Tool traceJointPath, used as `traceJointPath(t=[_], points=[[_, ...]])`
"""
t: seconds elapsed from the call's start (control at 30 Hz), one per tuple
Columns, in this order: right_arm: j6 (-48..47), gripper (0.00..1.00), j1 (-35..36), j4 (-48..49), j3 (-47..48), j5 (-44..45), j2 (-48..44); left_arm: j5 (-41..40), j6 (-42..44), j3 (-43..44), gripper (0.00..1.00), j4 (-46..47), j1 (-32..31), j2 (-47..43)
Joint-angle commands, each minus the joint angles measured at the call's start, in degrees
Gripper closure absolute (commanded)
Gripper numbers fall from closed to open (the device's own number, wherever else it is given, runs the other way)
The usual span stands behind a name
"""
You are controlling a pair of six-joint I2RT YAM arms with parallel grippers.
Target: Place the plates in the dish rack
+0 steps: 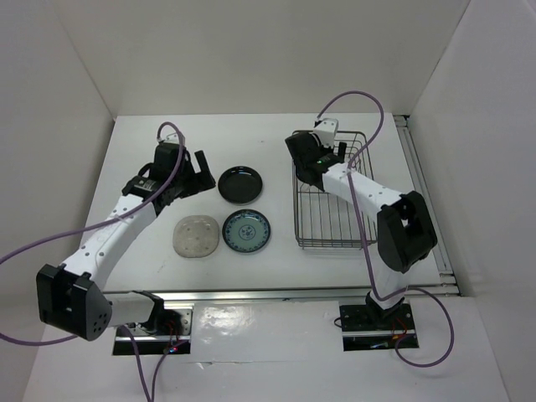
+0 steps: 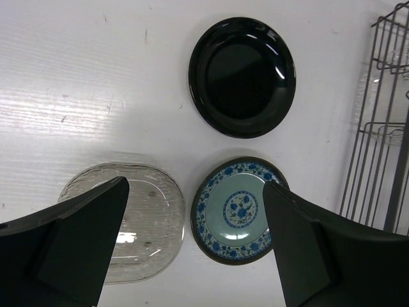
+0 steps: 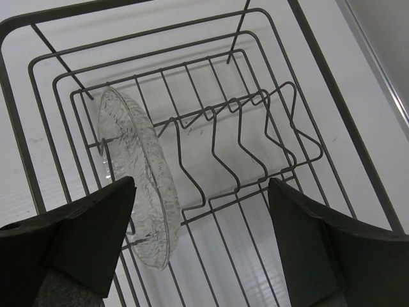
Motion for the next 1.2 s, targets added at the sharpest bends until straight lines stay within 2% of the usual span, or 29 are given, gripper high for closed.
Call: traceJointPath(t=[0.0,0.2,0.3,0.4,0.43,0.57,0.73,0.87,1.17], points=[[1.7,0.08,0.5,-1.5,3.5,3.0,-1.3,0.8,-0.9,2.7,0.00,0.6,0.9,2.6],[2.8,0.03,1.7,-3.7,3.5,1.8,-7.8,4.1,-1.5,5.7,0.01,4.3,2.8,12.9],[0.1,0.02,1.7,-0.1,0.6,-3.7,-11.5,6.0,0.0,8.6,0.02,7.0,2.8,19.1],[-2.7,0.01,1.7,5.5,-4.4,-12.4,-15.5,8.2,0.5,10.9,0.04,9.7,3.4,24.2],[-3.4,0.01,1.7,7.1,-5.9,-16.8,-16.7,9.9,1.2,11.4,0.07,10.2,4.0,27.4],[-4.7,0.01,2.2,12.8,-11.7,-24.0,-22.1,11.1,0.6,12.6,0.08,12.3,4.0,31.6],[-5.3,0.01,2.2,12.8,-12.3,-25.8,-26.6,12.2,0.0,11.5,0.13,15.0,5.7,34.6],[-5.8,0.01,2.8,12.3,-13.3,-27.6,-29.3,17.1,0.0,11.5,0.16,17.9,6.4,37.5],[-7.6,0.01,2.8,13.4,-14.9,-30.2,-31.7,21.4,-1.1,9.4,0.23,23.0,7.4,41.3]])
